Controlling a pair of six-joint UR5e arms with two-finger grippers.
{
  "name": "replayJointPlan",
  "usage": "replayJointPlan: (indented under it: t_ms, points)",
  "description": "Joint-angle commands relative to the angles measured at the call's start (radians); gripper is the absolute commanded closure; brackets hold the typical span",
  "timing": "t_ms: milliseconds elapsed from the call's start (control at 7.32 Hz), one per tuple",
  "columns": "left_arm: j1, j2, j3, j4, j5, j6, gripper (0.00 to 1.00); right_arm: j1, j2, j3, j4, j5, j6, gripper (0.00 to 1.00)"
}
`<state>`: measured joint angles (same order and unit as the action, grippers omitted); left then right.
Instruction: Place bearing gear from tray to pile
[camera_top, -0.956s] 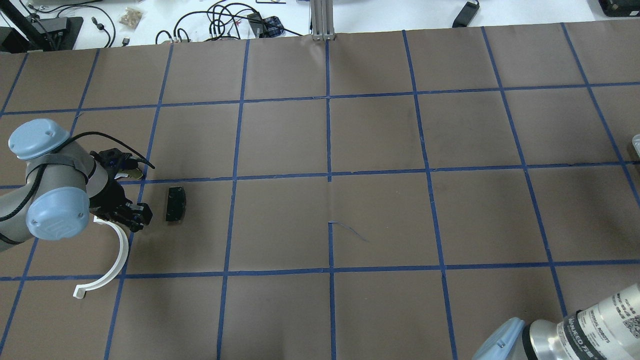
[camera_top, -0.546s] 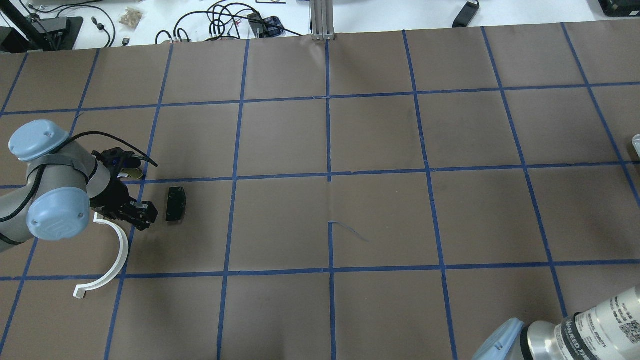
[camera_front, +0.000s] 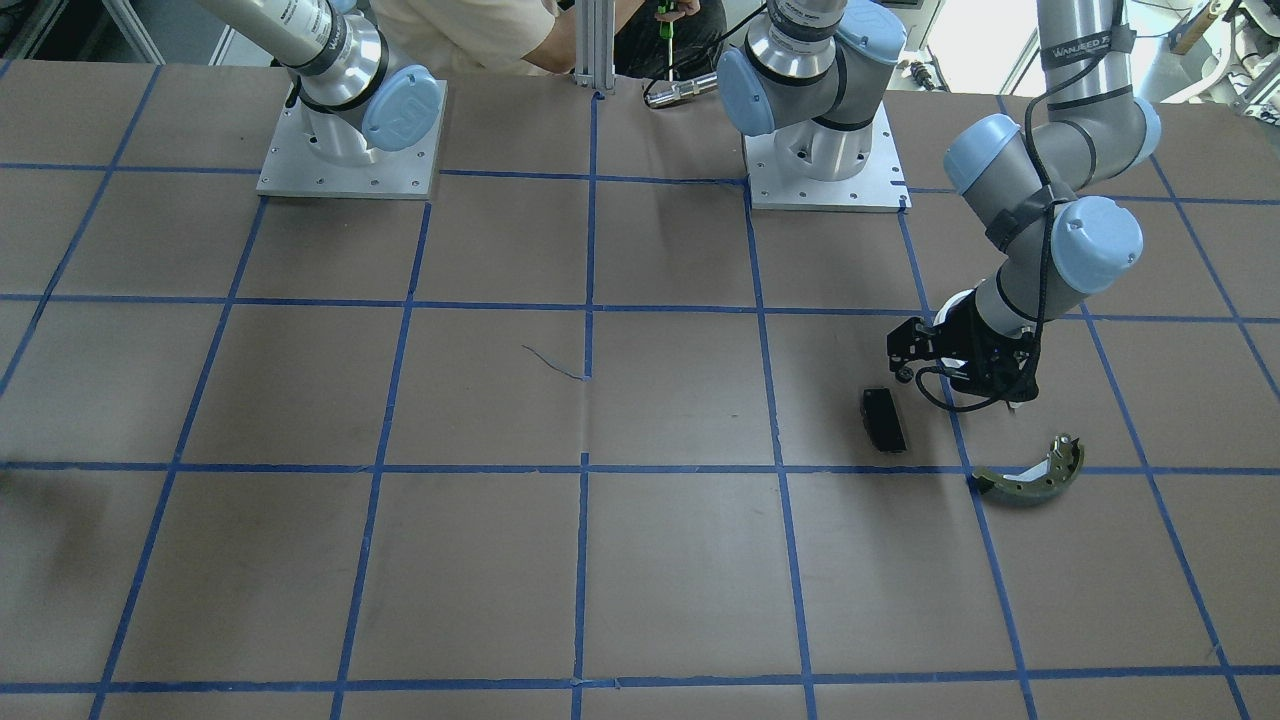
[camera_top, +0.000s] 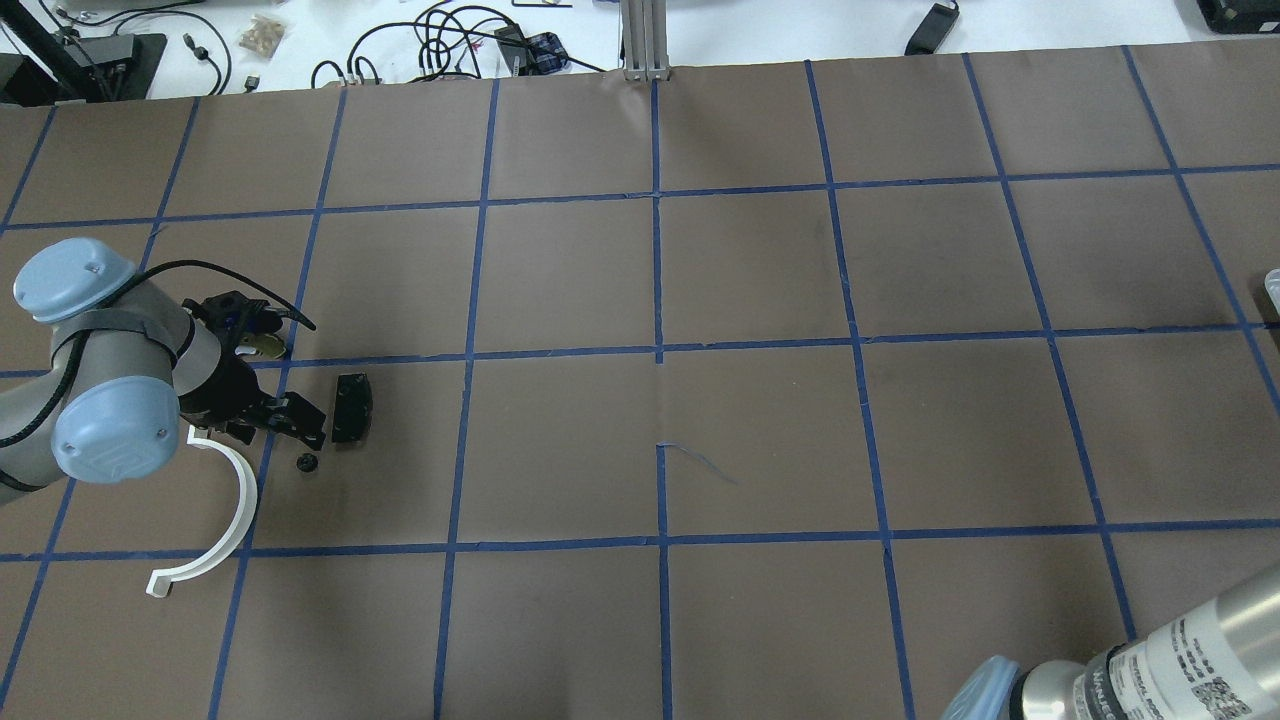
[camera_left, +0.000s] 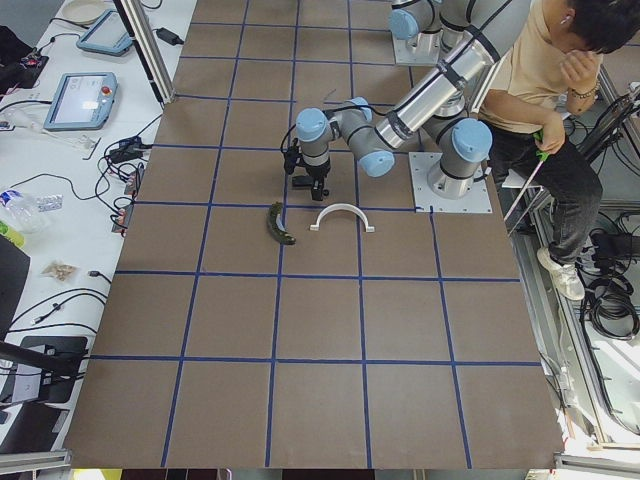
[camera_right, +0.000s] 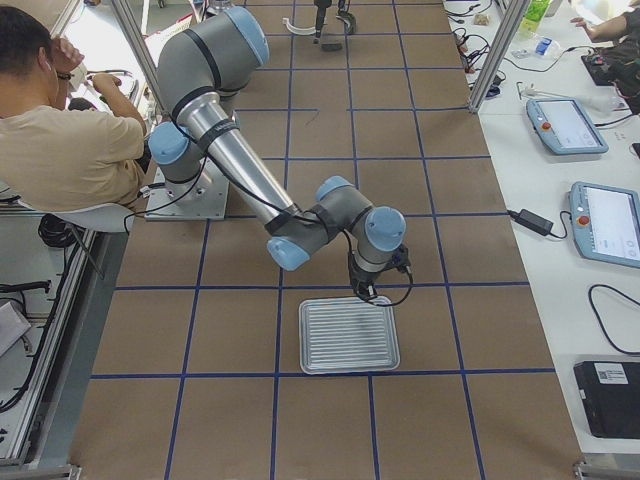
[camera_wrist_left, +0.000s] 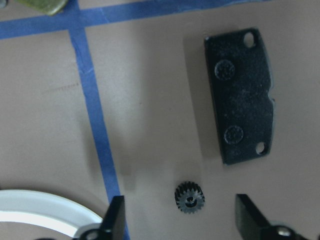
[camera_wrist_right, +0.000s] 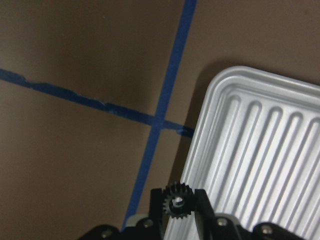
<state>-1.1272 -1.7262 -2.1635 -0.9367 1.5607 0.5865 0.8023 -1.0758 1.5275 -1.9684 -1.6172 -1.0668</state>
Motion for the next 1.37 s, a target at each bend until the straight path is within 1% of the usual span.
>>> replayJointPlan:
  t_ms: [0,137,273,410,546,683,956,1093,1229]
  points:
    - [-0.046,0.036,0.048,-0.026,0.009,-0.031,0.0,0.109,-0.059,0.041,0.005,0.01,0.164,1.0]
    - [-0.072,0.052,0.072,-0.058,0.016,-0.045,0.0,0.165,-0.088,0.074,0.005,0.016,0.251,1.0]
    - [-0.098,0.072,0.117,-0.109,0.016,-0.104,0.0,0.231,-0.12,0.112,0.003,0.017,0.374,1.0]
    - [-0.142,0.091,0.181,-0.202,0.016,-0.155,0.0,0.277,-0.159,0.15,0.003,0.029,0.465,1.0]
    - [-0.198,0.103,0.264,-0.309,0.015,-0.268,0.0,0.349,-0.189,0.187,0.003,0.077,0.593,1.0]
    - [-0.263,0.108,0.357,-0.438,0.016,-0.366,0.0,0.433,-0.222,0.219,-0.001,0.079,0.717,1.0]
    - [-0.372,0.125,0.511,-0.581,0.004,-0.414,0.0,0.599,-0.262,0.264,-0.007,0.088,0.973,1.0]
    - [-0.429,0.144,0.546,-0.6,0.009,-0.447,0.0,0.697,-0.262,0.278,-0.015,0.098,1.101,1.0]
    - [-0.46,0.166,0.572,-0.6,0.01,-0.497,0.0,0.78,-0.256,0.281,-0.042,0.124,1.202,1.0]
